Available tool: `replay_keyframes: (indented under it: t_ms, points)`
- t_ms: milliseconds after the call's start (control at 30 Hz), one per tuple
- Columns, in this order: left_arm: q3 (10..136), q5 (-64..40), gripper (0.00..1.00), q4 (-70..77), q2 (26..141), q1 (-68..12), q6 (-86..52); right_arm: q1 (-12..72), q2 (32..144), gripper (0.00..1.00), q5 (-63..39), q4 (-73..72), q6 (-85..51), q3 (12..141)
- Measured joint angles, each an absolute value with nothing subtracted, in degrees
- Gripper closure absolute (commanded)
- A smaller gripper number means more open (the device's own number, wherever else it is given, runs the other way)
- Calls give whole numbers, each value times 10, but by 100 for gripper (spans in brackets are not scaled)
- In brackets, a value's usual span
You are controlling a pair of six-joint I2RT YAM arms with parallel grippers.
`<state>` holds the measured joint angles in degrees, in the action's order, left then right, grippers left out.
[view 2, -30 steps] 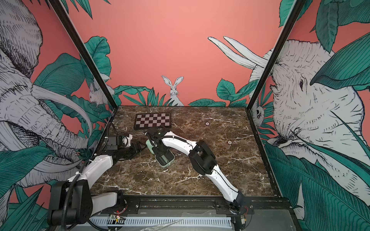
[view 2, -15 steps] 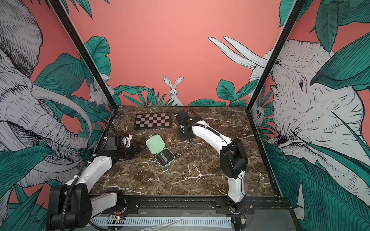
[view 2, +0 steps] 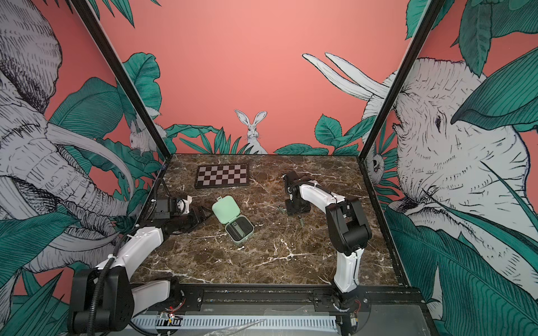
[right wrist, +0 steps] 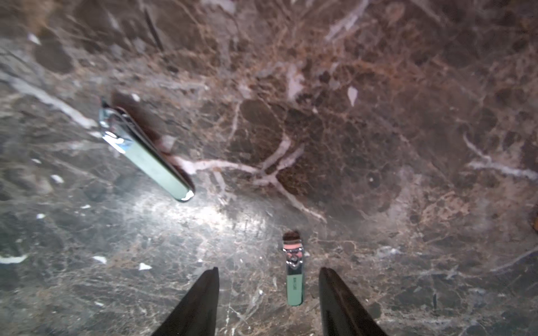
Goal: Organize nail clipper sets
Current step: Pick up the nail clipper from the center of the board.
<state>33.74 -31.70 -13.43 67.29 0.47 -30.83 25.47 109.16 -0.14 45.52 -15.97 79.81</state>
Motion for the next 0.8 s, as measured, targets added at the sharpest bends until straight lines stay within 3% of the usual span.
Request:
replay_keyframes:
  t_ms: [467, 800]
  points:
    - [337, -317, 17, -133, 679, 5, -309, 287, 1207, 51, -36, 442, -138, 924]
    - [337, -317, 17, -133, 679, 5, -309, 300, 1240, 66, -36, 454, -135, 968]
